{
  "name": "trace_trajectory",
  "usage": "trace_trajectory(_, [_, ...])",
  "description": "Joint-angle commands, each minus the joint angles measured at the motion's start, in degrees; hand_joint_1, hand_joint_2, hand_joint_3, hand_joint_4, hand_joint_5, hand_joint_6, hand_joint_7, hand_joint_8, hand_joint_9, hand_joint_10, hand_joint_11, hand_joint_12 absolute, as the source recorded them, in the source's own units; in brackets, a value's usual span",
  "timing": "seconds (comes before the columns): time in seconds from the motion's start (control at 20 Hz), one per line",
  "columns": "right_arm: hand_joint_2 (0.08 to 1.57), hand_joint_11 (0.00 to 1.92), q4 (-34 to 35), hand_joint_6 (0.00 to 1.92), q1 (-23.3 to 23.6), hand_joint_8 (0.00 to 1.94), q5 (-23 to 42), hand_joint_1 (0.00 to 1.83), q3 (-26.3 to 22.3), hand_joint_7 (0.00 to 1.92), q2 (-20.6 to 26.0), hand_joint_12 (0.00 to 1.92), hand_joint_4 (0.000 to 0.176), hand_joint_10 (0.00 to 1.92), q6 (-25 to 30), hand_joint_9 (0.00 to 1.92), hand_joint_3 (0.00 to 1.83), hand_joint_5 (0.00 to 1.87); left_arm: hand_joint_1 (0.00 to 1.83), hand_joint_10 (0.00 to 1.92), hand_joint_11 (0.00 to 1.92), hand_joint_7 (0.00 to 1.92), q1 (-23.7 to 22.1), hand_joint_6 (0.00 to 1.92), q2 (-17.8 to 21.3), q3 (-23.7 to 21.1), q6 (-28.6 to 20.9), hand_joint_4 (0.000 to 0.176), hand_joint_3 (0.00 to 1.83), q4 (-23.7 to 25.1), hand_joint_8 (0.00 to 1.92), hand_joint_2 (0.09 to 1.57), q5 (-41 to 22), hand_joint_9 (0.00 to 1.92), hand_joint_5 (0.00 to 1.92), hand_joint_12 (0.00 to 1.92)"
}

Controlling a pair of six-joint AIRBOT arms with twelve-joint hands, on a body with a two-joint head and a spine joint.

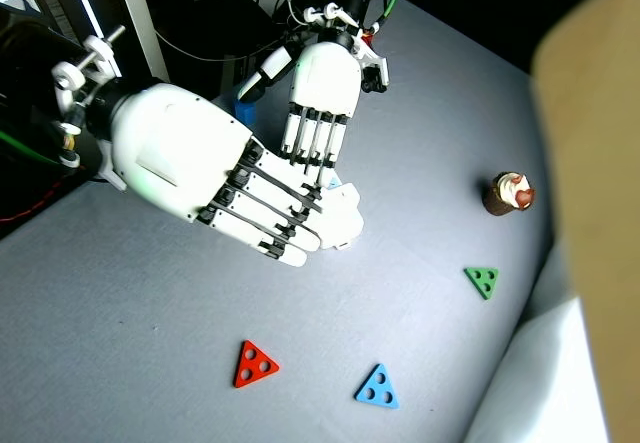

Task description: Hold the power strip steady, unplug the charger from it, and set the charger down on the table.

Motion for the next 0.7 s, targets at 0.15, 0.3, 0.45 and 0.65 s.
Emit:
trace_trajectory(0.15, [1.05,0.00,-1.4,0.00,1.6,0.00,-4.2,1.05,2.2,0.16,-2.0,0.48,0.000,0.00,0.6,0.17,0.00,0.15,0.00,0.00,0.02,0.07,0.3,0.00,-0.6,0.1,-0.3,0.000,0.00,-0.7,0.00,1.00,-3.7,0.04,0.09,0.02])
trace_trajectory(0.3, [1.05,0.01,1.6,0.01,2.4,0.01,-4.2,1.03,3.2,0.19,-3.9,0.49,0.000,0.01,0.5,0.20,0.00,0.17,0.00,0.01,0.03,0.09,0.4,0.01,-0.5,0.3,-0.3,0.000,0.00,-0.7,0.01,1.01,-3.6,0.06,0.11,0.03])
trace_trajectory(0.45, [1.04,0.02,5.6,0.01,3.1,0.01,-4.1,1.04,4.4,0.20,-5.9,0.49,0.000,0.01,0.5,0.20,0.00,0.18,0.00,0.00,0.01,0.08,0.4,0.00,-0.4,0.4,-0.7,0.000,0.00,-0.7,0.00,1.01,-3.5,0.04,0.10,0.02])
trace_trajectory(0.65, [1.03,0.01,9.9,0.01,4.5,0.01,-3.0,1.05,6.8,0.20,-8.7,0.50,0.000,0.00,0.0,0.20,0.00,0.19,0.00,0.01,0.03,0.09,0.5,0.00,-0.5,0.3,-0.9,0.000,0.00,-0.7,0.00,1.01,-3.5,0.06,0.10,0.03])
